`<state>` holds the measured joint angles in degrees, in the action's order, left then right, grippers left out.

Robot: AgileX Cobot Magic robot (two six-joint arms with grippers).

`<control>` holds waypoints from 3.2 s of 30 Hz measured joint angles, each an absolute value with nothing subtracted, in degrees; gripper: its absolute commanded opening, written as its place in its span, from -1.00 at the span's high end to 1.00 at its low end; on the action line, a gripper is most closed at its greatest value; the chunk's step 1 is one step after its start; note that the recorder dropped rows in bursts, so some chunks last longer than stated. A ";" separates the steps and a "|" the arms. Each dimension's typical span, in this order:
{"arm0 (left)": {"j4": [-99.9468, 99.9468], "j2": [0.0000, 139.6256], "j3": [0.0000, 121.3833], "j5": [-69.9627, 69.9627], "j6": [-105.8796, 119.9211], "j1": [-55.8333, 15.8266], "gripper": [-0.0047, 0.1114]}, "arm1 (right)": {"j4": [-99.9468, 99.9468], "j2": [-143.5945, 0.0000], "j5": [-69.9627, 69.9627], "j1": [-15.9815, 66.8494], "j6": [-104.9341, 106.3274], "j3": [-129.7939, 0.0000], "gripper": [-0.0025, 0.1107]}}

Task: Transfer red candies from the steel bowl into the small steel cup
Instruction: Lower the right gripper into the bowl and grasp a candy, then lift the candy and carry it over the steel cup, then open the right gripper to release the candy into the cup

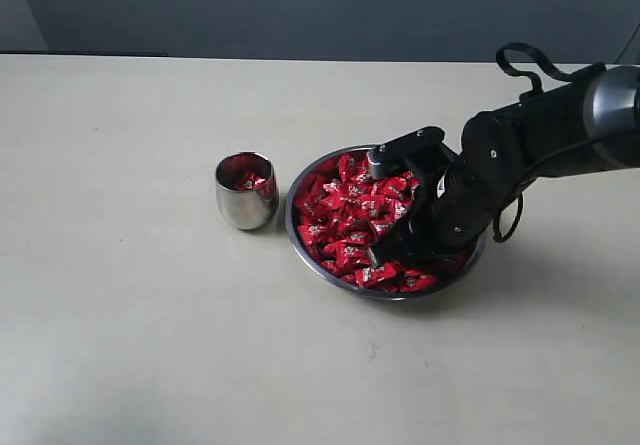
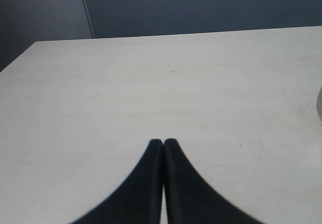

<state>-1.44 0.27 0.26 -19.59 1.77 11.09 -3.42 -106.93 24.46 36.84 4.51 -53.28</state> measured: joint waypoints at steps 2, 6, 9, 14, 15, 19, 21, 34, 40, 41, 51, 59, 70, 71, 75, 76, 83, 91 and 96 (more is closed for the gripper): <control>-1.44 0.27 0.26 -19.59 1.77 11.09 0.91 | -3.42 -106.93 24.46 36.84 4.51 -53.28 0.72; -1.44 0.27 0.26 -19.59 1.77 11.09 0.91 | -3.55 -107.07 24.24 36.84 4.51 -53.49 0.96; -1.44 0.27 0.26 -19.59 1.77 11.09 0.91 | -3.55 -107.24 25.84 36.84 4.51 -54.47 0.96; -1.44 0.27 0.26 -19.59 1.77 11.09 0.91 | -3.44 -107.59 34.58 36.84 4.36 -61.00 0.97; -1.44 0.27 0.26 -19.59 1.77 11.09 0.91 | -3.44 -107.59 35.63 36.84 4.36 -62.05 0.97; -1.44 0.27 0.26 -19.59 1.77 11.09 0.91 | -3.54 -107.44 39.83 36.84 2.76 -65.56 0.97; -1.44 0.27 0.26 -19.59 1.77 11.09 0.91 | -3.54 -106.42 39.83 36.84 2.15 -65.56 0.97; -1.44 0.27 0.26 -19.59 1.77 11.09 0.91 | -6.37 -97.42 33.36 36.84 2.50 -66.02 0.97; -1.44 0.27 0.26 -19.59 1.77 11.09 0.91 | -17.99 -99.02 32.00 36.84 11.89 -71.52 0.97; -1.44 0.27 0.26 -19.59 1.77 11.09 0.91 | -19.67 -99.60 31.88 36.84 13.45 -72.68 0.97; -1.44 0.27 0.26 -19.59 1.77 11.09 0.91 | -24.01 -110.54 32.30 42.32 18.20 -86.98 0.97; -1.44 0.27 0.26 -19.59 1.77 11.09 0.91 | -24.11 -119.82 38.13 44.05 18.44 -95.85 0.97; -1.44 0.27 0.26 -19.59 1.77 11.09 0.91 | -24.48 -123.63 39.81 44.18 18.44 -97.07 0.97; -1.44 0.27 0.26 -19.59 1.77 11.09 0.91 | -24.61 -123.88 39.81 44.18 18.44 -97.11 0.97; -1.44 0.27 0.26 -19.59 1.77 11.09 0.91 | -25.29 -124.26 39.81 44.18 18.78 -97.11 0.97; -1.44 0.27 0.26 -19.59 1.77 11.09 0.91 | -25.83 -124.30 39.81 44.18 19.06 -97.11 0.97; -1.44 0.27 0.26 -19.59 1.77 11.09 0.91 | -26.59 -124.59 40.15 44.18 19.88 -97.11 0.95; -1.44 0.27 0.26 -19.59 1.77 11.09 0.91 | -27.05 -124.59 40.15 44.18 20.35 -97.11 0.36; -1.44 0.27 0.26 -19.59 1.77 11.09 0.91 | -27.14 -124.59 40.15 44.18 20.35 -97.11 0.36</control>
<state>-1.44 0.27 0.26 -19.59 1.77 11.09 -27.14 -124.59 40.15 44.18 20.35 -97.11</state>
